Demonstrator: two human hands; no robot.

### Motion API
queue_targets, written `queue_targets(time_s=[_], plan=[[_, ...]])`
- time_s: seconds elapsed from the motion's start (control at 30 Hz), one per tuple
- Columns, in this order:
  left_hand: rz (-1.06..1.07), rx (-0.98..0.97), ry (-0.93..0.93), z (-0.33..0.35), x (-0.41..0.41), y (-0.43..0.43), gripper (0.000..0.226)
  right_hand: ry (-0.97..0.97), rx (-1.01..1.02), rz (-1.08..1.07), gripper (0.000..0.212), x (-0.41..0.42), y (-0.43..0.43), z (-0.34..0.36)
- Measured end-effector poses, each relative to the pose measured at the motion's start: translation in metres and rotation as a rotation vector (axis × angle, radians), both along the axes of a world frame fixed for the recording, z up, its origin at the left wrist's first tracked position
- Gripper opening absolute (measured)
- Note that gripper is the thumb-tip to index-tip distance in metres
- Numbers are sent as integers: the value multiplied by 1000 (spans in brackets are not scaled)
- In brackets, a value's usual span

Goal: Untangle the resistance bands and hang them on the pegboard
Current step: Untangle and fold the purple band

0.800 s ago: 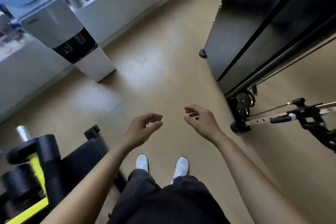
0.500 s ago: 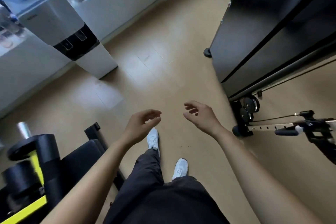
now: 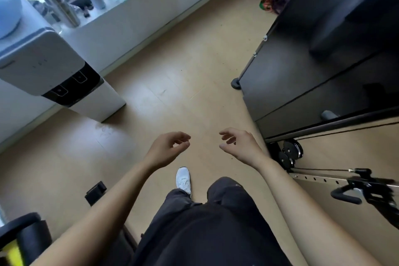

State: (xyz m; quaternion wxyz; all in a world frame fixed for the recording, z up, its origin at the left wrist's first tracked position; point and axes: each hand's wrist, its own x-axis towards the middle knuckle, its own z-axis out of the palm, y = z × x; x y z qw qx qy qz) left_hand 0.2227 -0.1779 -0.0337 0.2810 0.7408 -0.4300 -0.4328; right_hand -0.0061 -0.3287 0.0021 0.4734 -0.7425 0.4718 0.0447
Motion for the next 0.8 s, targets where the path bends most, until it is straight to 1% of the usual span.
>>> queue_targets(time_s=[0.13, 0.27, 0.47, 0.6, 0.8], plan=[[-20, 4, -6, 4, 37, -46, 25, 16, -7, -22, 34, 28, -41, 4], [-35, 15, -8, 1, 66, -103, 23, 18, -2, -64, 32, 54, -94, -5], [-89, 40, -97, 0, 119, -218, 20, -8, -7, -48, 33, 104, -198, -21], [-57, 43, -120, 11, 156, -292, 20, -5, 0, -2, 31, 140, -277, -26], [51, 43, -69, 19, 203, -381, 18, 8, 0, 49, 29, 193, -385, -19]])
